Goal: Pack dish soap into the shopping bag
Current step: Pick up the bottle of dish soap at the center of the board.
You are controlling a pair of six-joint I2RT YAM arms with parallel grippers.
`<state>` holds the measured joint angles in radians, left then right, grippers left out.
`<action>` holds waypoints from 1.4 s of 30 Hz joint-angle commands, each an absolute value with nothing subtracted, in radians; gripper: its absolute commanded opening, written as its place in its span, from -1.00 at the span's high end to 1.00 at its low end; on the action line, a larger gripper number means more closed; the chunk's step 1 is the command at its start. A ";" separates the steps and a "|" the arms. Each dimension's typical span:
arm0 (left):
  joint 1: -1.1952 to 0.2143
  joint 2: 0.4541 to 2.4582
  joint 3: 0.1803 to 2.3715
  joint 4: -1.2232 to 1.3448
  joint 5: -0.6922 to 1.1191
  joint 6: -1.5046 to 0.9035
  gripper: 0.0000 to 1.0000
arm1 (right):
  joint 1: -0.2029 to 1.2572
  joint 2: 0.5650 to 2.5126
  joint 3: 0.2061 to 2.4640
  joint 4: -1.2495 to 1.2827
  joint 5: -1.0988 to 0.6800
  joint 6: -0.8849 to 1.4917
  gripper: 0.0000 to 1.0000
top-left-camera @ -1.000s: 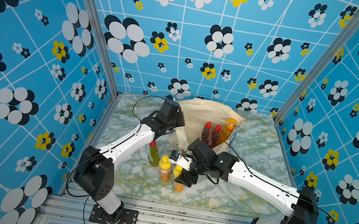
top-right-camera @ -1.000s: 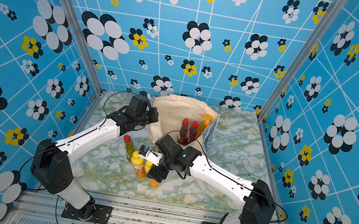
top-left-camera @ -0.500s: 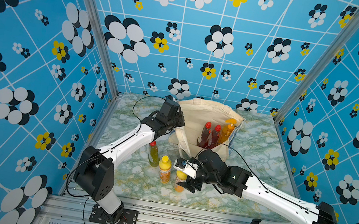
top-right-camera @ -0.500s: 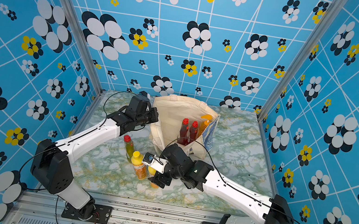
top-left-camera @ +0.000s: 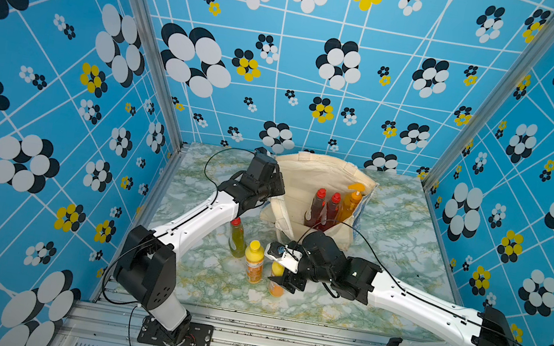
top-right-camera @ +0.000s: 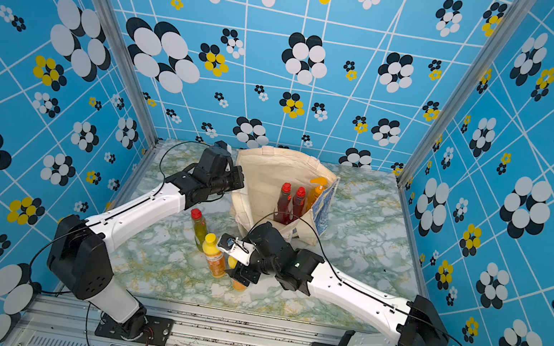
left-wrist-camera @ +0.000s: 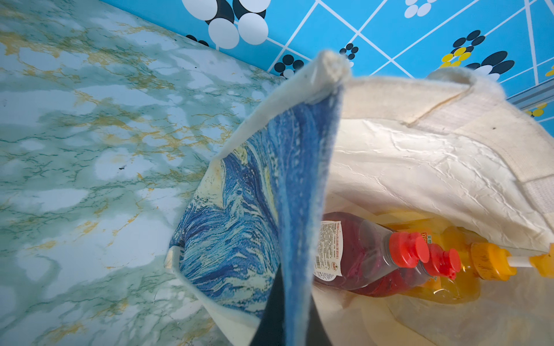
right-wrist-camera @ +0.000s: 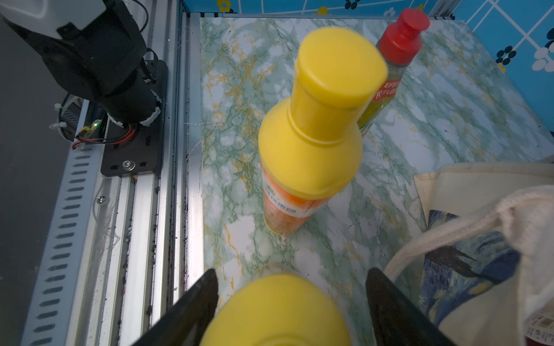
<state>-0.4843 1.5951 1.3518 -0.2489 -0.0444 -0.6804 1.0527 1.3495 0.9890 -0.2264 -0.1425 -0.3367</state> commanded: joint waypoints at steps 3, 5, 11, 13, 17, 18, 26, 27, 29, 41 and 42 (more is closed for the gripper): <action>-0.476 1.612 1.385 -0.278 -0.062 -0.662 1.00 | 1.056 1.357 0.982 -0.202 -0.142 -0.333 -0.51; -0.476 1.612 1.385 -0.278 -0.062 -0.662 1.00 | 1.057 1.355 0.980 -0.205 -0.138 -0.334 -0.43; -0.476 1.609 1.386 -0.278 -0.062 -0.663 1.00 | 1.056 1.336 0.980 -0.217 -0.120 -0.340 0.22; -0.476 1.609 1.386 -0.278 -0.062 -0.664 1.00 | 1.055 1.324 0.982 -0.225 -0.110 -0.341 0.37; -0.476 1.611 1.386 -0.276 -0.061 -0.662 1.00 | 1.056 1.284 0.995 -0.236 -0.073 -0.340 0.63; -0.476 1.612 1.387 -0.277 -0.059 -0.661 1.00 | 1.056 1.272 0.999 -0.235 -0.059 -0.335 0.66; -0.477 1.616 1.387 -0.276 -0.053 -0.657 1.00 | 1.055 1.216 1.146 -0.302 0.169 -0.258 0.83; -0.477 1.617 1.387 -0.277 -0.052 -0.657 1.00 | 1.057 1.216 1.173 -0.317 0.192 -0.250 0.84; -0.478 1.618 1.387 -0.277 -0.050 -0.657 1.00 | 1.056 1.214 1.229 -0.339 0.237 -0.231 0.84; -0.486 1.628 1.399 -0.272 -0.032 -0.650 1.00 | 1.042 1.329 1.717 -0.486 0.470 -0.218 0.85; -0.486 1.629 1.400 -0.272 -0.030 -0.650 1.00 | 1.034 1.339 1.739 -0.480 0.476 -0.224 0.85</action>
